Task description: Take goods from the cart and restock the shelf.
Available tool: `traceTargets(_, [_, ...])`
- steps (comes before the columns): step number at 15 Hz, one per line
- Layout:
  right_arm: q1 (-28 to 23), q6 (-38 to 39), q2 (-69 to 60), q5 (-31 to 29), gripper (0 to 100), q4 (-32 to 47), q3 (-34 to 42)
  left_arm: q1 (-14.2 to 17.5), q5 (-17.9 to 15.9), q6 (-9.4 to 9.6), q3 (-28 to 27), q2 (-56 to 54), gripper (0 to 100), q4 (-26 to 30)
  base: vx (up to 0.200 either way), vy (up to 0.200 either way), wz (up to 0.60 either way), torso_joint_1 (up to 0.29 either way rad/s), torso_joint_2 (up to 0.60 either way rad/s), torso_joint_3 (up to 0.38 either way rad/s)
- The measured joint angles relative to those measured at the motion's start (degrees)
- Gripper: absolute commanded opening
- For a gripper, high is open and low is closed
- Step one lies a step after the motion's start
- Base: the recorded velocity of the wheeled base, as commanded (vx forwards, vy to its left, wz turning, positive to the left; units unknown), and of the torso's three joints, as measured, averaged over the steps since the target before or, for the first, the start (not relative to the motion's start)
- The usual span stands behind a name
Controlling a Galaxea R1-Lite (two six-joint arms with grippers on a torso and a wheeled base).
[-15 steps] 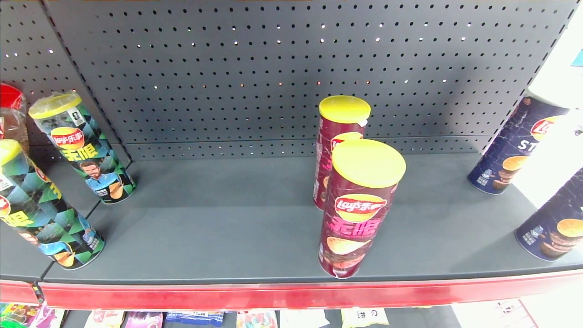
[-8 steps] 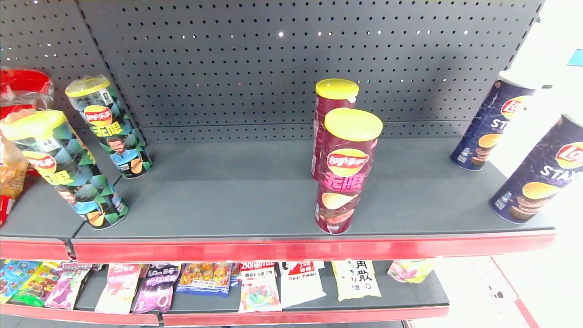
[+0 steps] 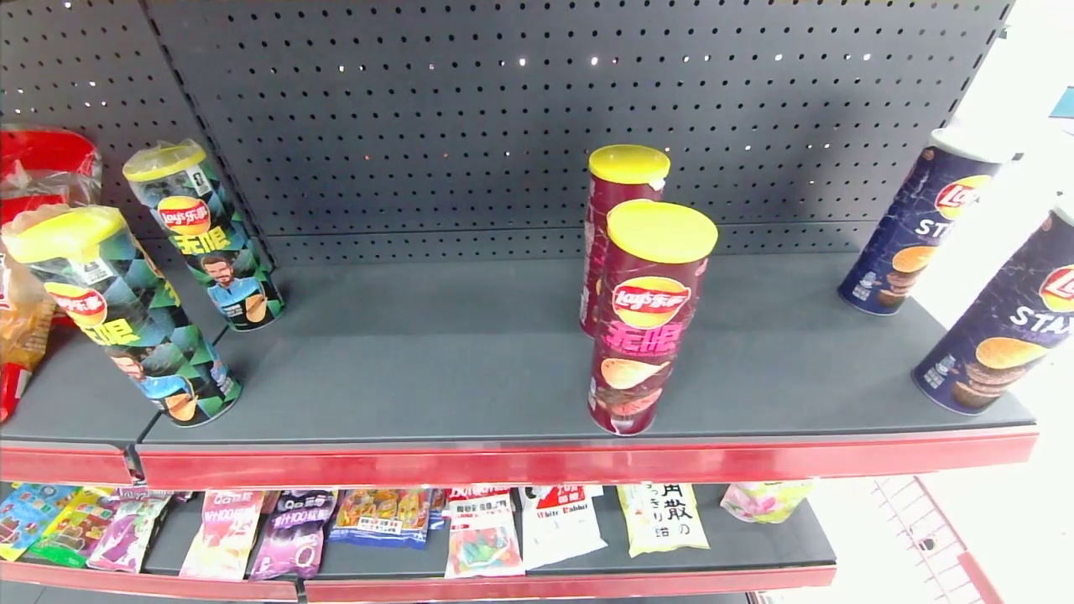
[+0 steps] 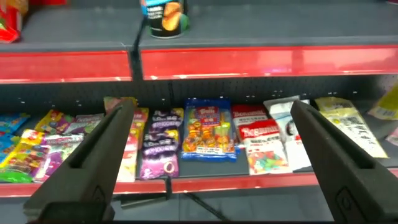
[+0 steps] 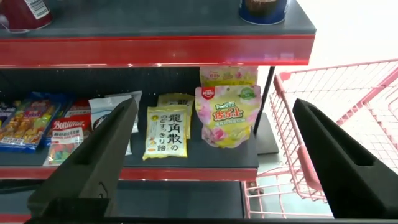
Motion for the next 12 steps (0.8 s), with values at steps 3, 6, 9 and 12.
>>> traceTargets(3, [0.0,0.0,0.0,0.0,100,0.0,0.0,0.0,0.1,0.0,0.0,0.0,100,0.0,0.0,0.0,0.0,0.0,0.0,0.0])
traceTargets(6, [-0.1,0.1,0.0,0.0,100,-0.1,0.0,-0.1,0.1,0.0,0.0,0.0,100,0.1,0.0,0.0,0.0,0.0,0.0,0.0])
traceTargets(9, [-0.1,0.2,0.0,-0.1,100,-0.1,0.0,0.0,0.0,0.0,0.0,0.0,100,0.0,0.0,0.0,0.0,0.0,0.0,0.0])
traceTargets(12, [0.0,0.2,0.0,-0.1,100,-0.1,0.0,0.0,0.0,-0.02,0.0,0.0,100,0.0,0.0,0.0,0.0,0.0,0.0,0.0])
